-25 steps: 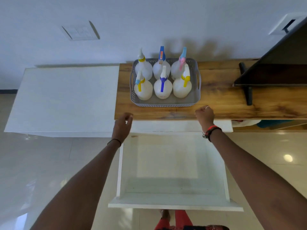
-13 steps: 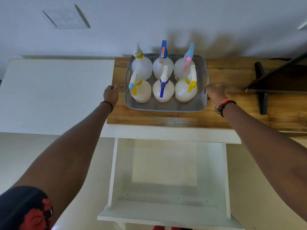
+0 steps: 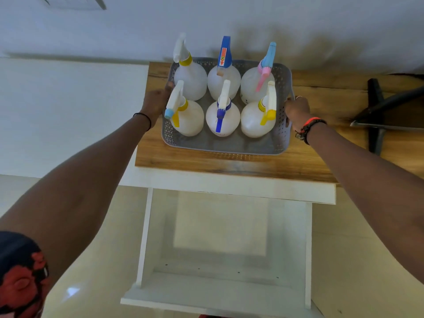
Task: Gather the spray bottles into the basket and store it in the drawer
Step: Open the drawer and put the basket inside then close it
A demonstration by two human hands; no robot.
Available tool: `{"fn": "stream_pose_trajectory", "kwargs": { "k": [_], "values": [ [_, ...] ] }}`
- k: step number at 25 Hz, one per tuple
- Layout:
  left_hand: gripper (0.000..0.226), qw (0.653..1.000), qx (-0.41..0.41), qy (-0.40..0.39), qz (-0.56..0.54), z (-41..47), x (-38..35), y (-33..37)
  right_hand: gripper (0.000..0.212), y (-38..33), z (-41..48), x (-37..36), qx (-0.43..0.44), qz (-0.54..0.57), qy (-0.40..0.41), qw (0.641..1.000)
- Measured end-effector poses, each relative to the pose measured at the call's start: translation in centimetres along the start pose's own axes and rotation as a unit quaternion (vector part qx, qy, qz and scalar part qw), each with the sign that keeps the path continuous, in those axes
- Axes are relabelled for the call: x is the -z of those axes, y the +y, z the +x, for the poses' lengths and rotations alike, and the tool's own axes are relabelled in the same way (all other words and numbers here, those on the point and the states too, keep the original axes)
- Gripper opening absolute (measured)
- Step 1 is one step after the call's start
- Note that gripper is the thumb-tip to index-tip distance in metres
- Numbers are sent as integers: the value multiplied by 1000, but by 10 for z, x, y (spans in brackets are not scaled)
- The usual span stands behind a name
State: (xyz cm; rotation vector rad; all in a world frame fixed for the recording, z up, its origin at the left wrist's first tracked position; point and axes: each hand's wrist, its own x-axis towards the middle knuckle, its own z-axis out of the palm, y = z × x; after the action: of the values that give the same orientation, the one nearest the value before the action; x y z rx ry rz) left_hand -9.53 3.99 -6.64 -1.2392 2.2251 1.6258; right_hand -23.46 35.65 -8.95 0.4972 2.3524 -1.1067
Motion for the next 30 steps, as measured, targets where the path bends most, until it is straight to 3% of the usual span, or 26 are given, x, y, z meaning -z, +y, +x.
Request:
{"fn": "stream_pose_trajectory", "kwargs": {
  "k": [8, 16, 22, 30],
  "values": [
    [34, 1000, -26, -14, -10, -12, 2, -3, 7, 3, -9, 0, -5, 2, -2, 1000],
    [44, 1000, -14, 10, -7, -54, -2, -25, 15, 33, -41, -1, -23, 6, 19, 1000],
    [19, 1000, -1, 10, -11, -102, 8, -54, 31, 67, -92, 3, -12, -25, 33, 999],
    [28, 1000, 19, 12, 6, -178, 22, -101, 33, 124, -174, 14, -38, -23, 27, 999]
  ]
}}
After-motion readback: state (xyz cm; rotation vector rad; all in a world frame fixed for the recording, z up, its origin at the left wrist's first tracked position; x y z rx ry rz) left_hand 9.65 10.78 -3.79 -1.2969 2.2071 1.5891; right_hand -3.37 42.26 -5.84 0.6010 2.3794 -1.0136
